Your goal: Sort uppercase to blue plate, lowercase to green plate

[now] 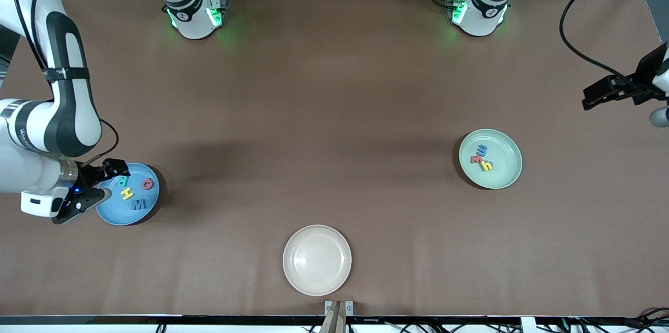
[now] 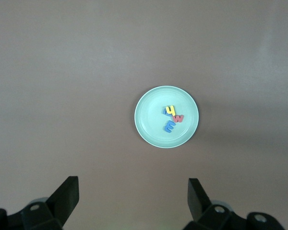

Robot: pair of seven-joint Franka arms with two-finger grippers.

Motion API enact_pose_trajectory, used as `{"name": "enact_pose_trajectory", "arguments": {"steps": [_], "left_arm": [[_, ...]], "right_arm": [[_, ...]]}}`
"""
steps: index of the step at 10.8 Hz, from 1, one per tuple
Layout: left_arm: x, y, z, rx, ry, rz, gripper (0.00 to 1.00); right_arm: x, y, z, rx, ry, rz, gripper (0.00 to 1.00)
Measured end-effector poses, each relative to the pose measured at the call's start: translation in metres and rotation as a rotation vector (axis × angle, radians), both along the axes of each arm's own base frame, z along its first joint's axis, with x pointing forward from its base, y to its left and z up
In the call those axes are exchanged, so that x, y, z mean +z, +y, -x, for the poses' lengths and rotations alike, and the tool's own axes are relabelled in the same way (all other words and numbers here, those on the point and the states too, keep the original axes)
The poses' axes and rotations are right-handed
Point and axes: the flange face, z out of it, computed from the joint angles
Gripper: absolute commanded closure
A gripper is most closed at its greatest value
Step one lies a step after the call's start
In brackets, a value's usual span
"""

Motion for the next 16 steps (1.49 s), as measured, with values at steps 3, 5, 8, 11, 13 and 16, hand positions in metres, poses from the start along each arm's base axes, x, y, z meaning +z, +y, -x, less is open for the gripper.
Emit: {"name": "enact_pose_trajectory", "arguments": {"steps": [3,5,8,11,13,16], "left_arm": [[0.015,0.010,0.011,0.013,-0.015,0.006,0.00],[0.014,0.013,0.014,0.019,0.004,0.007,0.00],[0.012,0.017,0.023,0.025,0.048,0.008,0.00],[0.018,0.019,0.039,0.023,0.060,0.014,0.00],[0.013,0.021,0.050,0.023,0.075,0.018,0.00],[0.009,0.022,0.060,0.022,0.089,0.022,0.00]], "right_arm": [[-0.007,0.001,0.005,-0.105,0.031,0.010,0.00],[-0.012,0.014,0.020,-0.228,0.061,0.020,0.00],[-0.011,0.055,0.070,-0.290,0.041,0.011,0.00],[-0.011,0.062,0.117,-0.288,0.008,0.006,0.00],[0.022,0.064,0.120,-0.285,-0.047,-0.001,0.00],[0.073,0.063,0.118,-0.294,-0.085,-0.007,0.00]]}}
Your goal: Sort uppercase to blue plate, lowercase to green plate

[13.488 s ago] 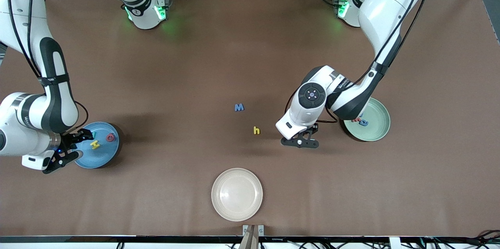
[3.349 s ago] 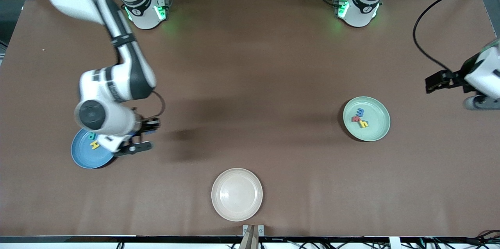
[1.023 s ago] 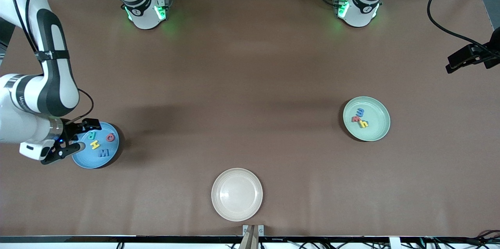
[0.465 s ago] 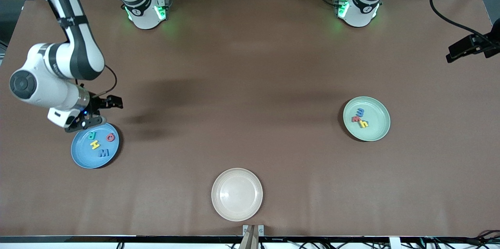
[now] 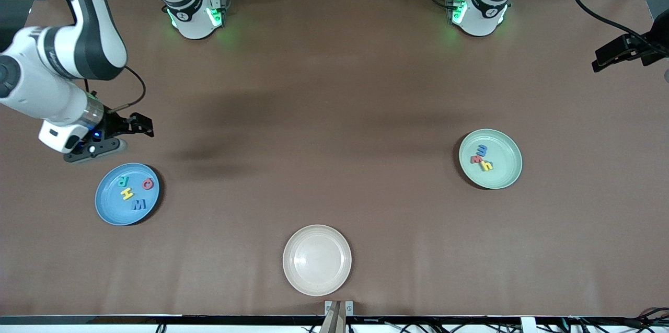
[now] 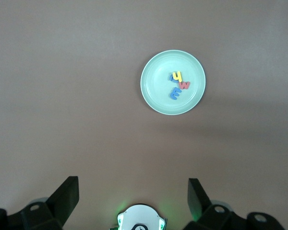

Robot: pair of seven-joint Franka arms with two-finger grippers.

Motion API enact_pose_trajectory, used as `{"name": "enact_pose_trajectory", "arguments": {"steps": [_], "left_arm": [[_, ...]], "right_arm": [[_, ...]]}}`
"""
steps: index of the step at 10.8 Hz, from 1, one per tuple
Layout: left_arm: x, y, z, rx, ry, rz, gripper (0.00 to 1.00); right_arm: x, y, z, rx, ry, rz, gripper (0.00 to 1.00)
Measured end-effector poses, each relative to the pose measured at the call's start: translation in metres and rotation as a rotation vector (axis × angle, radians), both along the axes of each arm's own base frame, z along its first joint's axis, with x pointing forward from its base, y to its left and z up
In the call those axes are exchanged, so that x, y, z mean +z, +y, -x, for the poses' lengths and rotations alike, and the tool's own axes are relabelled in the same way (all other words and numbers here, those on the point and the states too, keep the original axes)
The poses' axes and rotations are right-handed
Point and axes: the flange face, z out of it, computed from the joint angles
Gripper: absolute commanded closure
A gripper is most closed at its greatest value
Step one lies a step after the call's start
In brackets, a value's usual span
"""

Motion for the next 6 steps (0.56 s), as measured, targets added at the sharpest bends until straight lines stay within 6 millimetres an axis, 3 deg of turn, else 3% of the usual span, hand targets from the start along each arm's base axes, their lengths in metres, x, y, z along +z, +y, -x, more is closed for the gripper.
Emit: {"name": "enact_pose_trajectory", "arguments": {"steps": [3,6], "left_arm": [[0.001,0.007,0.008,0.011,0.001,0.004,0.00],[0.000,0.006,0.008,0.008,-0.001,0.004,0.00]], "right_arm": [[0.057,0.003,0.002,-0.064,0.021,0.001,0.00],[0.129,0.011,0.004,-0.116,0.038,0.003,0.00]]}}
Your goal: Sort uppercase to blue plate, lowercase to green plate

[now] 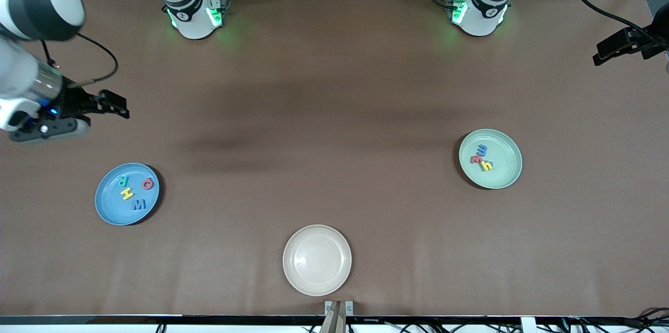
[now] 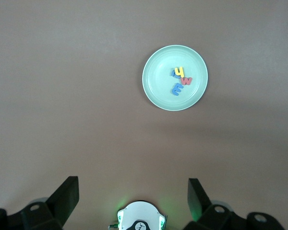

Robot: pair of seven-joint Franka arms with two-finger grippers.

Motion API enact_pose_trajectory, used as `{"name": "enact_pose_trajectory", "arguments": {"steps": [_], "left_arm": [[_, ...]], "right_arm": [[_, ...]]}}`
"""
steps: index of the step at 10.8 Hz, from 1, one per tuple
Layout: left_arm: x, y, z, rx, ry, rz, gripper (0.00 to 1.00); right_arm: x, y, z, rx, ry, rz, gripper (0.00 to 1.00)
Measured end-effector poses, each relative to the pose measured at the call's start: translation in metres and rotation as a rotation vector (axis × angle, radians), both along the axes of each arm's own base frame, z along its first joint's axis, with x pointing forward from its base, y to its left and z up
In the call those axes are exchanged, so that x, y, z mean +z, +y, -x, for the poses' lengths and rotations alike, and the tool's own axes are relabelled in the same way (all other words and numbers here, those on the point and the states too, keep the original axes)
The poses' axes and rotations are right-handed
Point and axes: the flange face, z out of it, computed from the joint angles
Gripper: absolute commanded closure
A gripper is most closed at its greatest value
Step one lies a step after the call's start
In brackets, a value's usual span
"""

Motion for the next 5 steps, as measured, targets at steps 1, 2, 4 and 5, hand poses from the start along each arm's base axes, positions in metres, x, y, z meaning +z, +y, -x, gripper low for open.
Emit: {"name": "enact_pose_trajectory", "arguments": {"steps": [1,2,4,5], "left_arm": [[0.000,-0.002,0.000,-0.003,-0.002,0.000,0.00],[0.000,-0.003,-0.001,-0.006,-0.004,0.000,0.00],[0.000,-0.005,-0.001,-0.009,-0.007,-0.001,0.00],[0.000,-0.005,-0.001,-0.010,-0.009,-0.001,0.00]], "right_arm": [[0.021,0.001,0.001,-0.004,-0.001,0.000,0.00],[0.039,0.000,0.003,-0.007,-0.003,0.000,0.00],[0.069,-0.003,0.006,-0.014,-0.012,0.000,0.00],[0.082,-0.006,0.008,-0.019,-0.024,0.000,0.00]]}}
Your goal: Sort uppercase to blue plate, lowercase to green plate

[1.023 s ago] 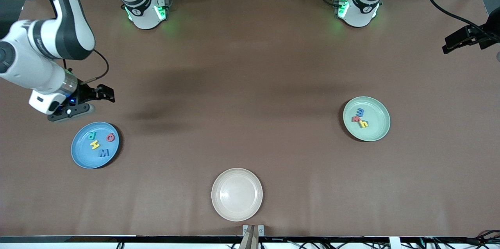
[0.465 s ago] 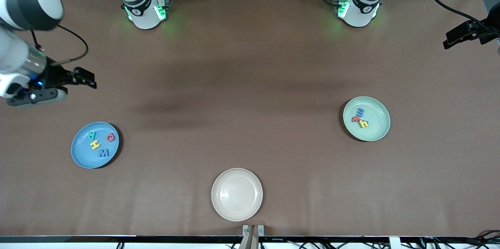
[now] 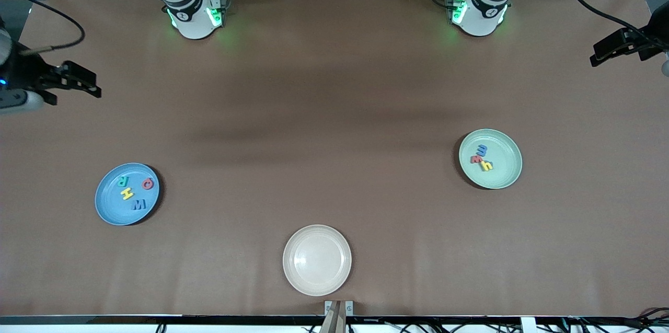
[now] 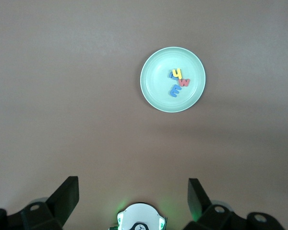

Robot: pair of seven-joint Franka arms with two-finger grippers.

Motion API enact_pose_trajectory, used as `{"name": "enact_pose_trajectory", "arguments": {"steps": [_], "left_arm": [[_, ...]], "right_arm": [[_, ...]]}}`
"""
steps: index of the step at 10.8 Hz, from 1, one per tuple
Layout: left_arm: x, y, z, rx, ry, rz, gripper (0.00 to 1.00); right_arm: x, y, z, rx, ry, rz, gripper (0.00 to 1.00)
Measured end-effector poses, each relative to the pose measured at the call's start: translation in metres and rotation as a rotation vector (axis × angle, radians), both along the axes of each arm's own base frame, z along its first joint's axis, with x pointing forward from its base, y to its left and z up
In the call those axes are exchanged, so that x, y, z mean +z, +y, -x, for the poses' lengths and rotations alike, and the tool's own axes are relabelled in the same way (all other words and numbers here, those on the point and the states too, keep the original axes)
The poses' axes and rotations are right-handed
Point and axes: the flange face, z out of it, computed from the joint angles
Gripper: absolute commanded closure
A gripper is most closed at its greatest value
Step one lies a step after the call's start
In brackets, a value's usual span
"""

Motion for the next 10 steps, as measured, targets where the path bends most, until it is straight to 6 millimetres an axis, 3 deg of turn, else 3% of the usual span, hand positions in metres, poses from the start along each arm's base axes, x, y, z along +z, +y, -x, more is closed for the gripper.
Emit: {"name": "enact_pose_trajectory", "arguments": {"steps": [4,10], "left_arm": [[0.000,0.000,0.000,-0.001,-0.002,0.000,0.00],[0.001,-0.001,0.000,-0.003,-0.004,0.000,0.00]], "right_arm": [[0.040,-0.005,0.011,-0.075,-0.043,0.005,0.00],[0.042,-0.009,0.015,-0.110,-0.028,0.011,0.00]]}}
